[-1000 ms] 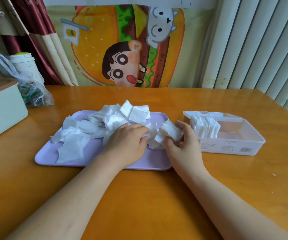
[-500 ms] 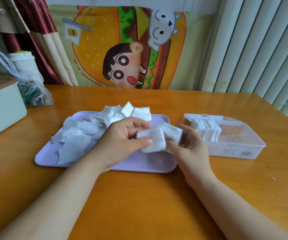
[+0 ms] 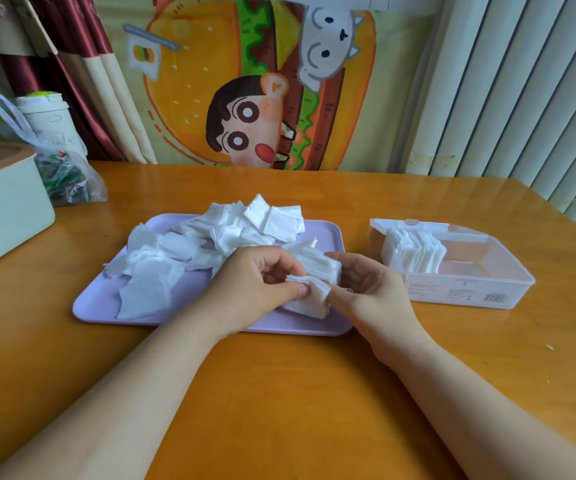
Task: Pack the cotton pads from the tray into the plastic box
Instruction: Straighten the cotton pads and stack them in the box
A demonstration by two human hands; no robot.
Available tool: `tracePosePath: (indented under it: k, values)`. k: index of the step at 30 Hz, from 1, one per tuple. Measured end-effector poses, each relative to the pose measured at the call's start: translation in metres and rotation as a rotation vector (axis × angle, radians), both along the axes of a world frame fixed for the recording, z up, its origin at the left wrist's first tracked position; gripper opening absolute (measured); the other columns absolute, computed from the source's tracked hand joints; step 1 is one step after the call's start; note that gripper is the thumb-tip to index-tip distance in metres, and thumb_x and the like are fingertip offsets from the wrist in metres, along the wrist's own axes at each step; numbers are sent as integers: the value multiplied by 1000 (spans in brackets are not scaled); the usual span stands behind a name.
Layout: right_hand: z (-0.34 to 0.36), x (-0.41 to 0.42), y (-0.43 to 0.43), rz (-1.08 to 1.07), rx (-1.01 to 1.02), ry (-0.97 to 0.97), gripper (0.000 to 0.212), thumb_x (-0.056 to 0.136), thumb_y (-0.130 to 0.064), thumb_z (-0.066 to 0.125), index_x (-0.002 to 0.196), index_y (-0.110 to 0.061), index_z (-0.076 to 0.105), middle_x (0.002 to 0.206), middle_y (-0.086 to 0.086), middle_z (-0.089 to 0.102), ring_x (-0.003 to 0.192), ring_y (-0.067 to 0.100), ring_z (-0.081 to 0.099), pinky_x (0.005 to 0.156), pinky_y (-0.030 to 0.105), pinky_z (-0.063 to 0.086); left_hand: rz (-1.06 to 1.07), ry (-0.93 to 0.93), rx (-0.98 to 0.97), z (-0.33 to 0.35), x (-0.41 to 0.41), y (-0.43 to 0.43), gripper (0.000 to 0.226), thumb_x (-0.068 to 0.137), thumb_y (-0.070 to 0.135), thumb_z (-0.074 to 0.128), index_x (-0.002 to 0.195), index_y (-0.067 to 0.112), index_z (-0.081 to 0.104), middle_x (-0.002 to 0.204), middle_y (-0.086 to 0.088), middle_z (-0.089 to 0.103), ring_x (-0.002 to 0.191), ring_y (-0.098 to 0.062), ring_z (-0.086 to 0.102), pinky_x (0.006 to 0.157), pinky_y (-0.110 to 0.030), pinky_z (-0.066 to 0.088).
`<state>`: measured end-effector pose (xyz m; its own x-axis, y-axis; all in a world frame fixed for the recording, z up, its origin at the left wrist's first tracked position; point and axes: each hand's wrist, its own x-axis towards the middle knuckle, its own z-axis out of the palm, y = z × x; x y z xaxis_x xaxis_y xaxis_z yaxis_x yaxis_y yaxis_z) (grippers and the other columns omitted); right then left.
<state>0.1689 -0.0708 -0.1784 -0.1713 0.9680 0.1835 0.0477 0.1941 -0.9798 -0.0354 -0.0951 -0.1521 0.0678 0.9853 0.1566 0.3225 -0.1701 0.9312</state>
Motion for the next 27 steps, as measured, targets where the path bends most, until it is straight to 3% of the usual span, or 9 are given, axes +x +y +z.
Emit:
tracePosePath:
  k: [9, 11, 14, 19, 22, 24, 27]
  values:
    - [1, 1, 0, 52, 32, -21, 44, 86, 1, 78, 126, -16, 73, 106, -4, 82, 98, 10, 76, 81, 21, 56, 10, -5, 30, -3, 1, 2, 13, 83, 4, 85, 89, 11, 75, 81, -12, 75, 67, -9, 62, 65, -23, 54]
    - [1, 1, -2, 95, 31, -15, 55, 78, -12, 79, 131, -21, 68, 106, -7, 80, 98, 9, 74, 83, 21, 56, 37, -8, 44, -5, 1, 3, 15, 83, 6, 86, 88, 11, 73, 81, -14, 74, 66, -10, 60, 64, -24, 54]
    - [0, -4, -6, 78, 107, -126, 70, 74, -21, 92, 136, -29, 61, 115, -7, 76, 109, 8, 71, 93, 23, 56, 59, 7, 57, -4, 0, 3, 23, 80, 9, 89, 89, 16, 68, 75, -4, 69, 63, -10, 57, 61, -24, 52]
    - [0, -3, -6, 71, 161, -119, 57, 83, 17, 72, 129, -15, 64, 106, -10, 74, 94, -1, 68, 82, 14, 50, -14, 151, 52, 0, -9, 3, 69, 70, 19, 97, 127, 34, 62, 96, 1, 61, 64, -7, 52, 66, -23, 50]
    - [0, -2, -6, 105, 162, -137, 62, 81, 18, 67, 130, -20, 63, 110, -5, 73, 99, 6, 68, 82, 15, 50, -56, 266, 93, -3, -6, 3, 51, 71, 26, 96, 116, 31, 71, 101, 9, 59, 74, 1, 54, 74, -15, 45]
    - [-1, -4, -7, 102, 186, -155, 61, 80, 3, 67, 134, -24, 61, 117, -3, 71, 106, 8, 67, 86, 16, 51, -48, 246, 85, -6, -4, 3, 35, 74, 29, 94, 102, 28, 73, 94, 11, 63, 77, -3, 59, 75, -22, 48]
    - [-1, -5, -10, 101, 255, -196, 64, 81, -9, 64, 142, -26, 57, 128, -5, 67, 116, 6, 64, 93, 13, 48, -63, 183, 62, -7, -2, 1, 29, 76, 34, 88, 99, 25, 71, 90, 4, 73, 84, -23, 69, 80, -45, 58]
